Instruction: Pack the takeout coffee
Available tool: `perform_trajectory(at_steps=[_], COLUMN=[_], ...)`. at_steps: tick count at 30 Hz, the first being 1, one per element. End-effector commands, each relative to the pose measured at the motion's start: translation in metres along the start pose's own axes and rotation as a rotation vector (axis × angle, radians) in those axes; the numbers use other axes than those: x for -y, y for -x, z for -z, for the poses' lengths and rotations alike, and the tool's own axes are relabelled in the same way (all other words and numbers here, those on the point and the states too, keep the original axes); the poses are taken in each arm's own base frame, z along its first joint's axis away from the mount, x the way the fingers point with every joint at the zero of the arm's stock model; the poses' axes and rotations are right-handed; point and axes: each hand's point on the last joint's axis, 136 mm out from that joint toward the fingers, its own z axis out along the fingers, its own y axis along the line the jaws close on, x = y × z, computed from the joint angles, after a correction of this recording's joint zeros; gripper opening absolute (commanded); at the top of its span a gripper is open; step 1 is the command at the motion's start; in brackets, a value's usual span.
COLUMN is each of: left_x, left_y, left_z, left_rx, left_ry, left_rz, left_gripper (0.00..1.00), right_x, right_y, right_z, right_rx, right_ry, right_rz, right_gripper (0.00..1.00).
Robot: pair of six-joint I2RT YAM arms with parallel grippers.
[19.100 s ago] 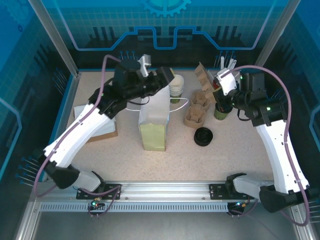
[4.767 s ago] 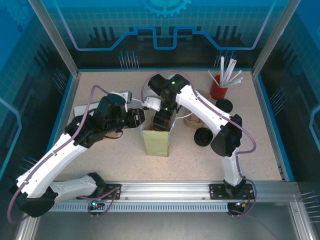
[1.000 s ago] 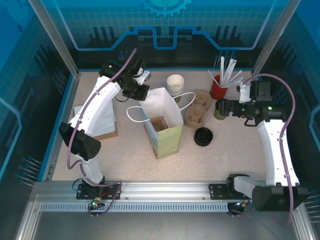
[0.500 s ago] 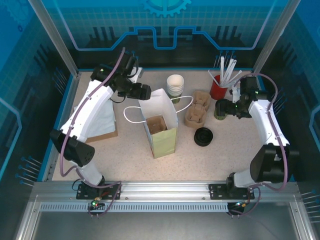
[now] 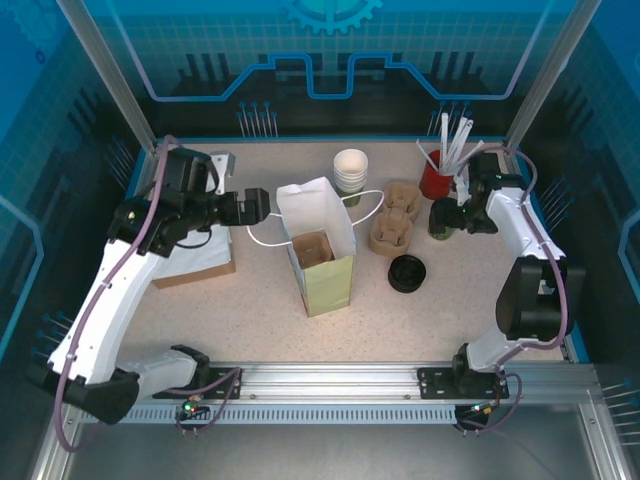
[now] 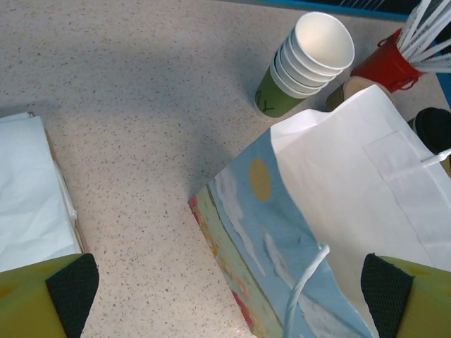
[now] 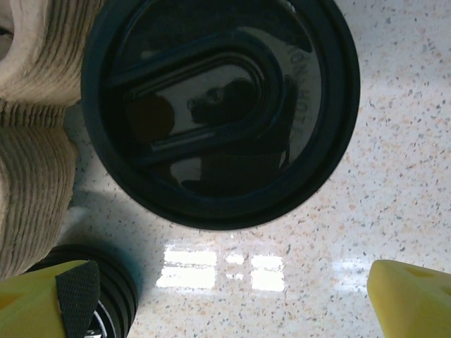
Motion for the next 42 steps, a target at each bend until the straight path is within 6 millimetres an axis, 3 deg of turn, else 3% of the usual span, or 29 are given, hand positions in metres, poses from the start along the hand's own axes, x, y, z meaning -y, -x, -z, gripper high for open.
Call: perform_trajectory(at_steps=[1, 11, 27, 42], left_x=[-0.006, -0.011, -0.014, -0.015], left_y=[0.006, -0.007, -0.013, -0.014], left_z=[0.010, 0.032, 0.031, 0.029], left_rx=[0.094, 0.126, 0.110, 0.095], left_ry=[-0.005, -0.010, -0.001, 0.007], left_rz=[0.080, 0.113, 0.115, 0.110], left_gripper=[0.99, 0.99, 0.99, 0.99], right_x=[-0.005, -0.004, -0.008, -0.008], right_y=[0.016, 0.031, 0.053, 0.054], right_z=[0.000, -0.012, -0.031, -0.044], right_rx=[0.035, 0.018, 0.011, -0.060], right_ry=[-0.006, -0.032, -0.002, 0.015], right_rz=[0.033, 0.039, 0.058, 0.072], right_gripper=[1.00, 1.00, 1.00, 0.98])
